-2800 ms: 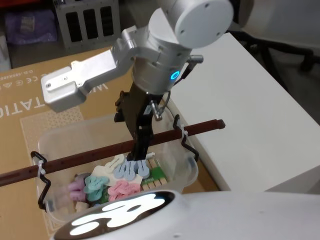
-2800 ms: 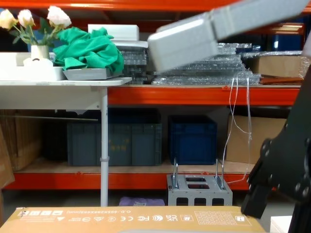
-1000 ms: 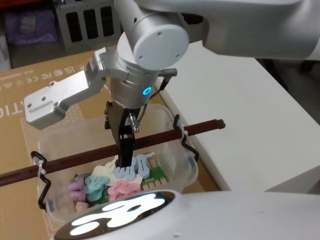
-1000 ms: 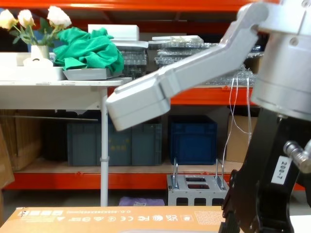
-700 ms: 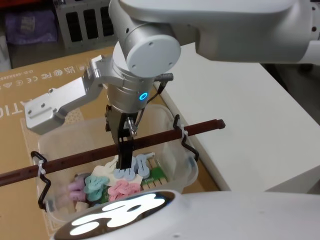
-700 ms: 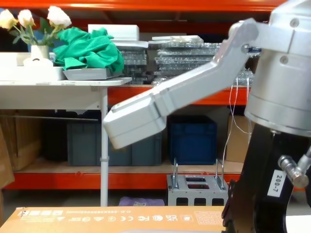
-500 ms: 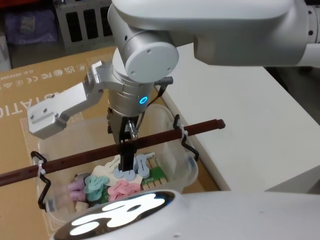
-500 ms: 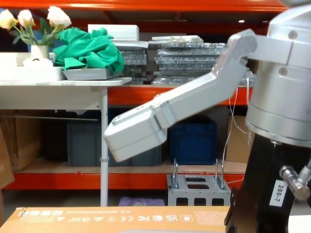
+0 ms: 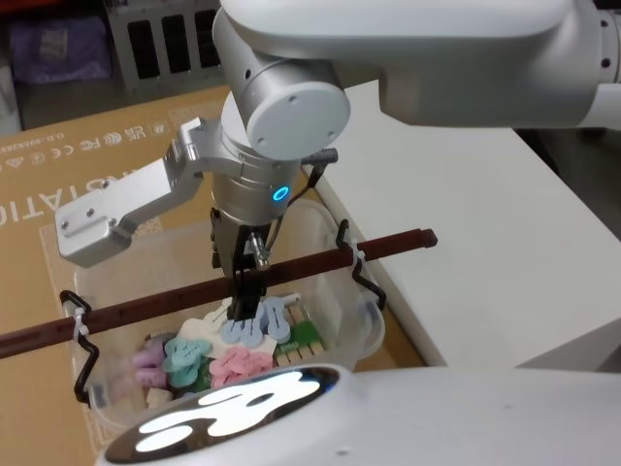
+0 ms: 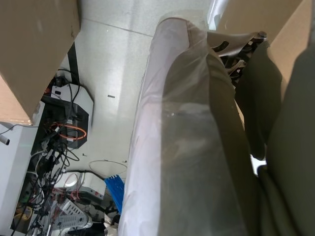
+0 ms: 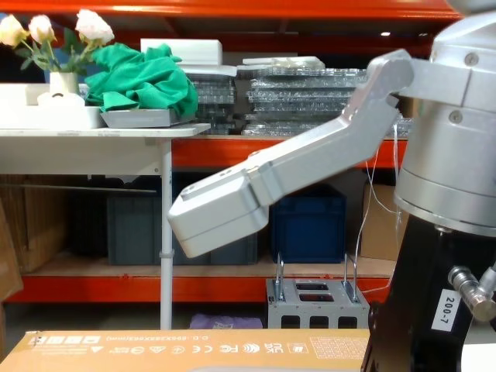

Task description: Use one hand to grasp the basket and place it at the designated location.

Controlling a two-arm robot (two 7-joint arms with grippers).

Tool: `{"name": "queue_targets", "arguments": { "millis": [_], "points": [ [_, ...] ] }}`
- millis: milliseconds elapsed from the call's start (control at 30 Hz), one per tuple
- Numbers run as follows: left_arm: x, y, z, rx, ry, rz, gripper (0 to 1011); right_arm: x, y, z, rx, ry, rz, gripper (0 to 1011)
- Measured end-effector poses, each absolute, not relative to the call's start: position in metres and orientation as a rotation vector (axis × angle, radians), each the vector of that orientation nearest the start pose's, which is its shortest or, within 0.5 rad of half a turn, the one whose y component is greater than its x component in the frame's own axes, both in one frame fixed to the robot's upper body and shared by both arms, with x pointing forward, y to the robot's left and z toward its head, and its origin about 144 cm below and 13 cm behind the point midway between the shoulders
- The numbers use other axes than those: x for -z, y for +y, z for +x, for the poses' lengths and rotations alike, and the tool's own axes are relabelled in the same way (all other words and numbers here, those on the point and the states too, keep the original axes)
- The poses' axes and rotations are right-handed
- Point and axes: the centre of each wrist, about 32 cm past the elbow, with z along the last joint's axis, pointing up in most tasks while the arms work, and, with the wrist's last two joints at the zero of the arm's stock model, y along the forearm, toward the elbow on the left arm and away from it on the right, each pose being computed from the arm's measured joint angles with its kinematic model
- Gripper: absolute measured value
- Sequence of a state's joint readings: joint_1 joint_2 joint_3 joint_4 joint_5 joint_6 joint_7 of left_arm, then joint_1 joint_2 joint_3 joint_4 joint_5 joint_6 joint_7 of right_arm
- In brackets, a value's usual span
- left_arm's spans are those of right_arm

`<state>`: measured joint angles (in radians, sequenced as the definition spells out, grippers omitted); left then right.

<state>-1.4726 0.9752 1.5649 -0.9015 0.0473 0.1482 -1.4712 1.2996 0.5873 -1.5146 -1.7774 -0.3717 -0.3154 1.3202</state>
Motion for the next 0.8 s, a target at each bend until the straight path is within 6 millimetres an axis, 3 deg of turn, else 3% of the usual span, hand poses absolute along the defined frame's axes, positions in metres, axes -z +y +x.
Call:
{"name": "queue_targets", "arguments": {
  "millis": [133,167,233,300,500,800],
  "points": [
    [-1.3957,0.4963,0.6163,-0.178,0.165,1.629,0,-1.3598,-0.0874,0.4924,-0.994,-1.329,-1.191,618],
    [-1.3958,0.4963,0.6163,-0.178,0.165,1.629,0,-1.3601,-0.0875,0.4923,-0.993,-1.329,-1.190,557],
    [-1.3957,0.4963,0.6163,-0.178,0.165,1.629,0,-1.3606,-0.0876,0.4921,-0.991,-1.330,-1.189,527],
    [-1.3958,0.4963,0.6163,-0.178,0.165,1.629,0,-1.3611,-0.0880,0.4915,-0.989,-1.329,-1.188,412],
    [-1.3957,0.4963,0.6163,-0.178,0.165,1.629,0,-1.3619,-0.0887,0.4909,-0.987,-1.329,-1.188,245],
    [-1.3958,0.4963,0.6163,-0.178,0.165,1.629,0,-1.3645,-0.0905,0.4919,-0.982,-1.316,-1.182,235]
  ]
}}
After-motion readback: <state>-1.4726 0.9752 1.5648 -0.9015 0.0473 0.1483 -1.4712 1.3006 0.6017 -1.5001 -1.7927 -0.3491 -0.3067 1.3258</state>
